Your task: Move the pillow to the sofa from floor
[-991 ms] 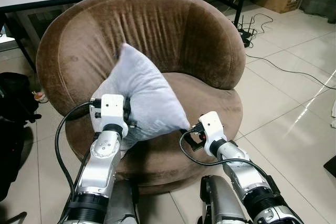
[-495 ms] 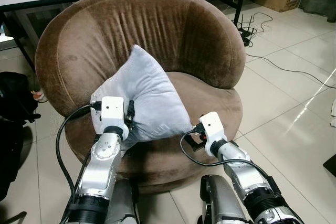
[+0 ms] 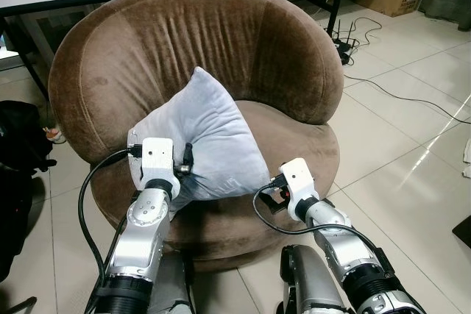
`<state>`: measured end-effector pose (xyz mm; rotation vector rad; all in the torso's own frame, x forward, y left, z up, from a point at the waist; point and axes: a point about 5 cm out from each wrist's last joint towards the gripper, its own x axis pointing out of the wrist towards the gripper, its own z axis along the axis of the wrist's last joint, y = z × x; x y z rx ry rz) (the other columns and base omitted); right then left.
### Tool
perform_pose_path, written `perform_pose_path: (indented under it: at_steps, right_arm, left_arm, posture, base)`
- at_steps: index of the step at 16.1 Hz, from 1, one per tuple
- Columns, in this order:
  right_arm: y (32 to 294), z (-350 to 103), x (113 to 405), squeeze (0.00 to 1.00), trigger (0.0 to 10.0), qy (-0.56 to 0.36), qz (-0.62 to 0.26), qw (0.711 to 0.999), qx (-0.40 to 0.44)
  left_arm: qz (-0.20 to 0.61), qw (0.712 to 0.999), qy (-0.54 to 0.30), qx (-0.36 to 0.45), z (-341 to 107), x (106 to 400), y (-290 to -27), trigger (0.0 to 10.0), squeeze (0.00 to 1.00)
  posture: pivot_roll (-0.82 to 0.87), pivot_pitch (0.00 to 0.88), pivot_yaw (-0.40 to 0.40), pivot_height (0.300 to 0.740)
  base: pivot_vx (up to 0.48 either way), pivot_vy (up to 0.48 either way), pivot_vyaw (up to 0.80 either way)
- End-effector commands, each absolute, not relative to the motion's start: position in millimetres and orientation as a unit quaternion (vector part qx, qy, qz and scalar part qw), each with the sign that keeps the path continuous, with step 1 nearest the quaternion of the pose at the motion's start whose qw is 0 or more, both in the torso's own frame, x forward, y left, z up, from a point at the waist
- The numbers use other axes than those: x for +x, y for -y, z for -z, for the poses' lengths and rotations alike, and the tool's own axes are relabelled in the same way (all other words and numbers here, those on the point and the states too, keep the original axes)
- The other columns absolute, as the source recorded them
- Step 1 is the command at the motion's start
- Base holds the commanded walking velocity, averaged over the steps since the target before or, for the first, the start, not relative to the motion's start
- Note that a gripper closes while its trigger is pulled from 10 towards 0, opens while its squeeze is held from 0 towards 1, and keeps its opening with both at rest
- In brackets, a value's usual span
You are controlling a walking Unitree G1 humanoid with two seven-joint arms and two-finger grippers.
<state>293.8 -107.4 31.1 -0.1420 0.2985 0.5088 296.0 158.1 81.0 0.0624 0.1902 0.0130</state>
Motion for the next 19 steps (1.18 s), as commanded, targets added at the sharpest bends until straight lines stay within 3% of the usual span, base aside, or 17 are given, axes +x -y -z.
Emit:
perform_pose_path:
  at_steps: [1, 3, 6, 7, 10, 14, 19]
  right_arm:
    - [106.0, -37.0, 296.2, 0.0, 10.0, -0.137, -0.252, 0.955, -0.072]
    - [113.4, -46.6, 301.0, 0.0, 10.0, -0.128, -0.247, 0.958, -0.065]
    - [151.7, -80.6, 314.5, 0.0, 10.0, -0.112, -0.225, 0.966, -0.055]
    - [179.1, -90.5, 315.0, 0.0, 10.0, -0.115, -0.21, 0.968, -0.079]
    - [196.0, -94.2, 303.7, 0.0, 10.0, -0.134, -0.211, 0.965, -0.081]
    - [197.7, -103.6, 284.8, 0.0, 10.0, -0.161, -0.265, 0.948, -0.073]
    - [200.6, -135.8, 286.5, 0.0, 10.0, -0.154, -0.311, 0.935, -0.075]
  left_arm:
    - [-0.024, 0.989, -0.14, 0.038, -64.6, 290.8, -164.0, 10.0, 0.0]
    - [-0.031, 0.989, -0.14, 0.039, -65.0, 290.9, -165.1, 10.0, 0.0]
    - [-0.037, 0.987, -0.147, 0.05, -62.1, 290.1, -168.5, 10.0, 0.0]
    - [-0.038, 0.986, -0.151, 0.052, -60.2, 290.9, -168.0, 10.0, 0.0]
    - [-0.035, 0.986, -0.152, 0.054, -59.3, 294.0, -165.1, 10.0, 0.0]
    - [-0.036, 0.985, -0.162, 0.057, -55.5, 295.5, -165.0, 10.0, 0.0]
    - [-0.046, 0.982, -0.175, 0.061, -49.7, 296.3, -165.4, 10.0, 0.0]
  posture:
    - [-0.13, 0.0, 0.022, 0.544]
    - [-0.13, 0.0, 0.021, 0.544]
    - [-0.15, 0.0, 0.027, 0.544]
    - [-0.17, 0.0, 0.03, 0.544]
    - [-0.19, 0.0, 0.033, 0.544]
    - [-0.21, 0.0, 0.032, 0.544]
    - [-0.21, 0.0, 0.023, 0.544]
  base:
    - [0.0, 0.0, 0.0]
    - [0.0, 0.0, 0.0]
    - [0.0, 0.0, 0.0]
    - [0.0, 0.0, 0.0]
    - [0.0, 0.0, 0.0]
    - [0.0, 0.0, 0.0]
    - [0.0, 0.0, 0.0]
